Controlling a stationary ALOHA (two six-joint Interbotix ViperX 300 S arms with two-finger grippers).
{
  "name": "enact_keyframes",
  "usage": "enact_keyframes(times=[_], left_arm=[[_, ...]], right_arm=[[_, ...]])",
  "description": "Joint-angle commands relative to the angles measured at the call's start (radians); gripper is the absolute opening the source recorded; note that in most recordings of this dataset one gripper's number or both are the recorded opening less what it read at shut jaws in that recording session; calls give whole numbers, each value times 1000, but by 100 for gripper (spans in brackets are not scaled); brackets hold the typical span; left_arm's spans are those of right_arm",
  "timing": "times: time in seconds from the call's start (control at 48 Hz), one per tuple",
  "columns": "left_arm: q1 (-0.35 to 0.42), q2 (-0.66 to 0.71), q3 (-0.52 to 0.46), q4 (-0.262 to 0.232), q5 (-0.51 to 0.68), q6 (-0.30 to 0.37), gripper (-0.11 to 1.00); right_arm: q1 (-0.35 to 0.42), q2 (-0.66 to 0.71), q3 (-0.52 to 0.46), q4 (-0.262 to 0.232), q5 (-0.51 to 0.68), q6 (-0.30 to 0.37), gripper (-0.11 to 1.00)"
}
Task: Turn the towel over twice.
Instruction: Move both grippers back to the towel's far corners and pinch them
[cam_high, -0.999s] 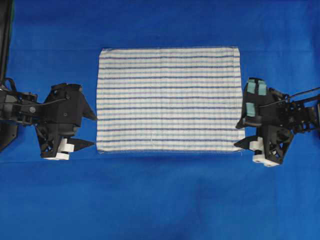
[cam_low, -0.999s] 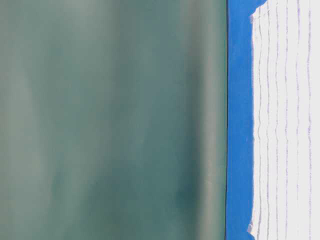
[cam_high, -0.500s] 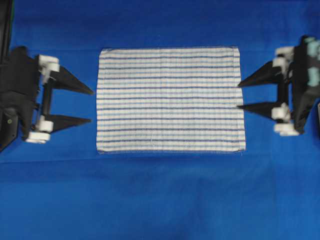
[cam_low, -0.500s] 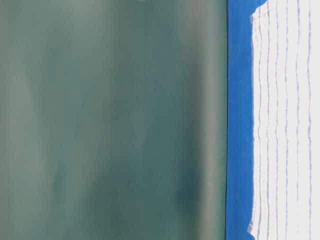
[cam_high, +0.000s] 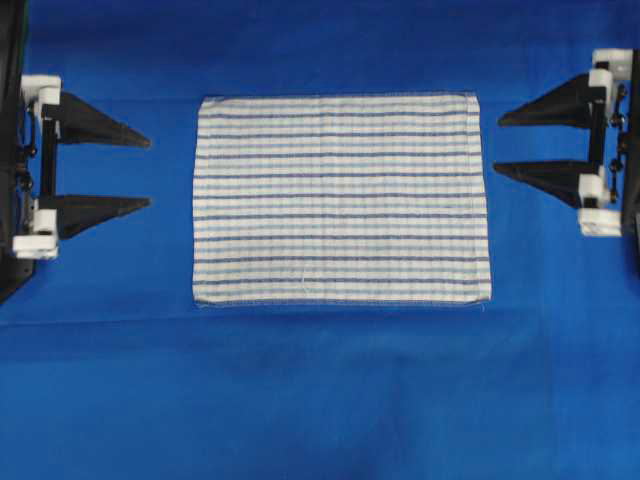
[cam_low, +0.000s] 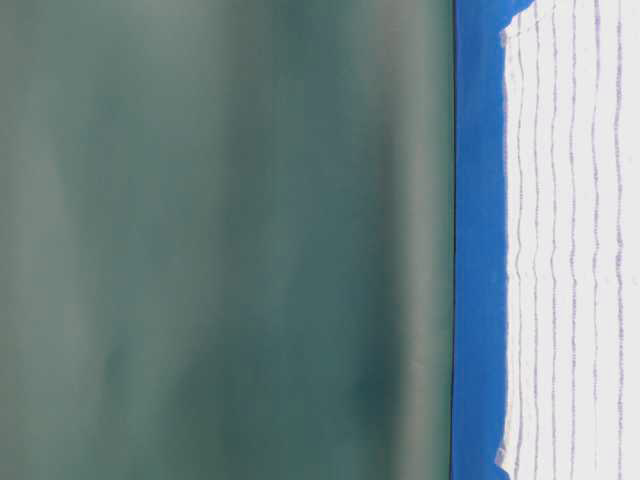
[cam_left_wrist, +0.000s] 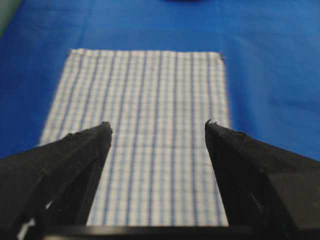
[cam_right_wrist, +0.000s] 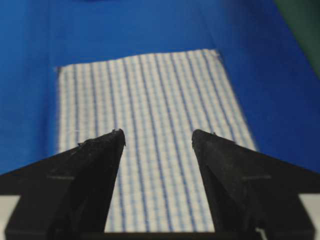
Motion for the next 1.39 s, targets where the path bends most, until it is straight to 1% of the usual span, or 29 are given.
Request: enact_keyframes(times=[0.0,0.229,0.396,0.562,0.729,0.854,0.979,1.103,1.228,1.312,1.374], left_arm=[[43,37,-3,3,-31,2,70],[175,161,9,3,-97,5,70],[235,293,6,3,-143,43,70],[288,443,-14,3,-202,51,70],[365,604,-34,3,-261,51,70],[396,707,-40,3,-333,51,70],[420,799,-48,3,-394,51,70],[448,871,-57,3,-428,51,70],[471,922,-66,3,-442,51,70],[480,937,-69,3,-440,52,67],[480,945,-69,3,-439,57,60]], right_arm=[[-51,31,-12,-3,-9,-2,62],[-201,175,-18,-3,-17,-2,62],[-290,288,-11,-2,-43,-2,62],[-370,407,-2,-3,-110,-3,62],[-443,543,12,-3,-213,-9,62],[-476,641,12,-3,-295,-17,62],[-499,712,3,-3,-331,-25,62],[-518,767,-5,-3,-339,-37,62],[-523,790,-5,-3,-339,-43,62],[-522,792,-5,-3,-339,-43,61],[-523,793,-5,-3,-339,-44,60]])
